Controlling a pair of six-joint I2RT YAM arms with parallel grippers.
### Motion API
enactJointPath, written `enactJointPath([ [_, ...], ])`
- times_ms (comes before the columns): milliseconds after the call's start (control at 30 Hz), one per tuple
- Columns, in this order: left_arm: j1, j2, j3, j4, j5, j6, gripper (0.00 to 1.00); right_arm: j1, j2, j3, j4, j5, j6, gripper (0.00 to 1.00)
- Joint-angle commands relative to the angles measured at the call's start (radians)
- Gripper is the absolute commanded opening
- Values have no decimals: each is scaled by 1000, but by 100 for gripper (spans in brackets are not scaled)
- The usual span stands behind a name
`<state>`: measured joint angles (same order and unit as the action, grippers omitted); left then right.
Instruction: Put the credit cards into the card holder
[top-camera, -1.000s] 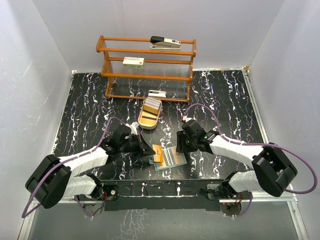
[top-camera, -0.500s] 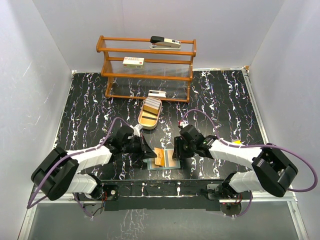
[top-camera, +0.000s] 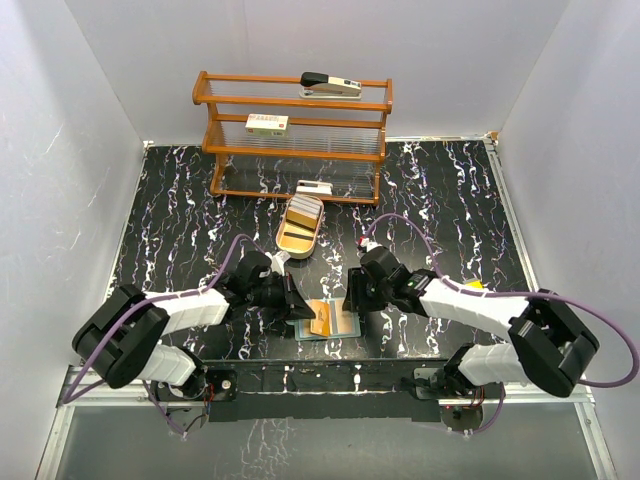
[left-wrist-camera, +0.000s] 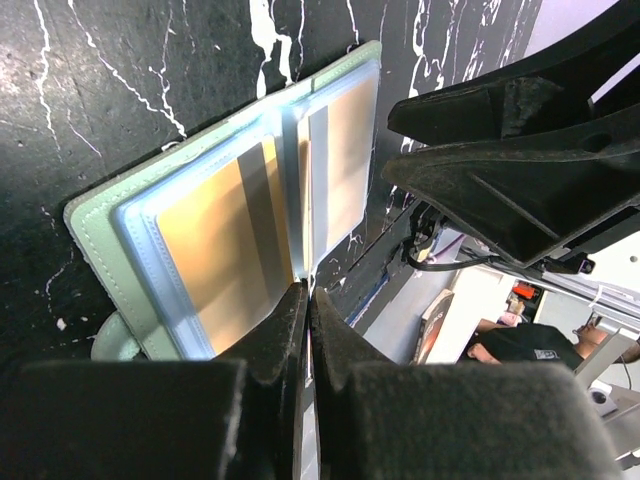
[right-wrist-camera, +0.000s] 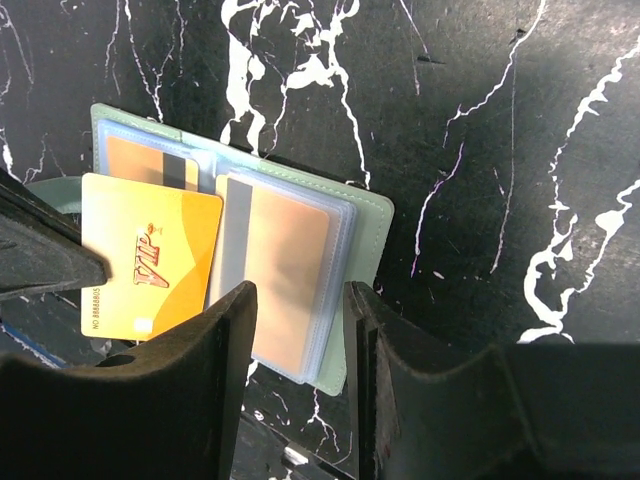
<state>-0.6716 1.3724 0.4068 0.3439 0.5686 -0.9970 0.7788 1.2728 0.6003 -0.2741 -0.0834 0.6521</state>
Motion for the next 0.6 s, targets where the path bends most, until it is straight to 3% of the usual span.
enactJointPath([
  [0, -5, 31, 17, 46, 12, -2, 0, 3, 36, 28, 70, 12, 14, 37],
  [567, -5, 33, 7, 20, -73, -92, 0, 3, 7, -31, 90, 18, 45, 35],
])
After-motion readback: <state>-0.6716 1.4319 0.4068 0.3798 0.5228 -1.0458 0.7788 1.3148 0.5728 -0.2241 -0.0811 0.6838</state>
